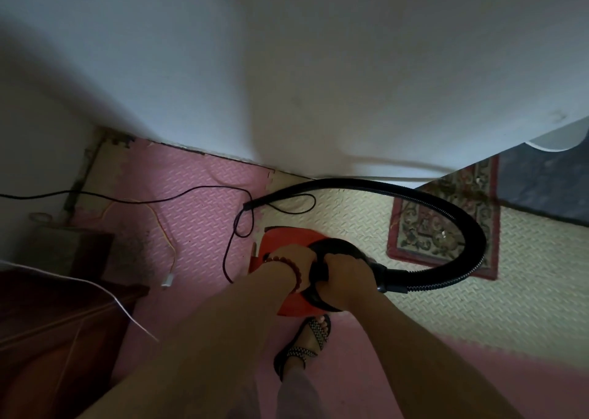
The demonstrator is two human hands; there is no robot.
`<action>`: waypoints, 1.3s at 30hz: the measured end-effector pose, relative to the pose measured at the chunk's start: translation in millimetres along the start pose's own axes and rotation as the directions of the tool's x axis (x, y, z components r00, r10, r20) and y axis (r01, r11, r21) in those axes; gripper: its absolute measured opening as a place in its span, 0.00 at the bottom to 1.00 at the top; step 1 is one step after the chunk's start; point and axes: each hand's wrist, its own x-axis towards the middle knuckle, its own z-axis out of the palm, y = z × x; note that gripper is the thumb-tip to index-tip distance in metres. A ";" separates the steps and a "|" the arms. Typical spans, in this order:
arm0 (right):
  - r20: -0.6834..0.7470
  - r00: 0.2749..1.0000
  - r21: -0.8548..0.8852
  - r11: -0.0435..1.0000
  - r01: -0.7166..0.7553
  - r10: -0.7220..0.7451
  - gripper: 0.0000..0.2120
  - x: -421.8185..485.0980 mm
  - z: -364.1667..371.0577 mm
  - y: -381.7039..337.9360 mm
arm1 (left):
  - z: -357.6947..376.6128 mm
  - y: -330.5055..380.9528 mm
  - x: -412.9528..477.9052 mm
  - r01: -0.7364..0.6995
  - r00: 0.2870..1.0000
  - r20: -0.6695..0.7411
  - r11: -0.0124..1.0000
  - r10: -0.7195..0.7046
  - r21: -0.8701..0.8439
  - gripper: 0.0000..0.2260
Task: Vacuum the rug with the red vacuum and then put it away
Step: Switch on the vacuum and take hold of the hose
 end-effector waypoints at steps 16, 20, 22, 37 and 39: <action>0.043 0.993 0.017 0.994 -0.110 0.110 0.15 -74.3 36.4 -4.6 | 55.9 29.3 -54.2 -0.104 0.992 -0.068 0.994 0.105 0.017 0.12; 0.010 0.993 0.029 0.992 -0.120 0.120 0.13 -91.7 51.3 -13.2 | 65.8 27.3 -71.8 -0.152 0.986 -0.065 0.986 0.156 0.069 0.12; 0.002 0.991 0.076 0.988 -0.136 0.136 0.13 -98.5 56.9 -14.3 | 66.9 27.4 -75.6 -0.174 0.982 -0.052 0.980 0.180 0.100 0.12; 0.015 0.933 0.262 0.899 -0.352 0.360 0.05 -203.1 90.7 71.2 | 111.6 147.5 -77.2 -0.338 0.941 0.091 0.906 0.326 0.254 0.13; 0.006 0.931 0.259 0.899 -0.353 0.364 0.05 -217.0 92.9 87.8 | 119.4 167.4 -77.5 -0.335 0.942 0.084 0.904 0.325 0.265 0.12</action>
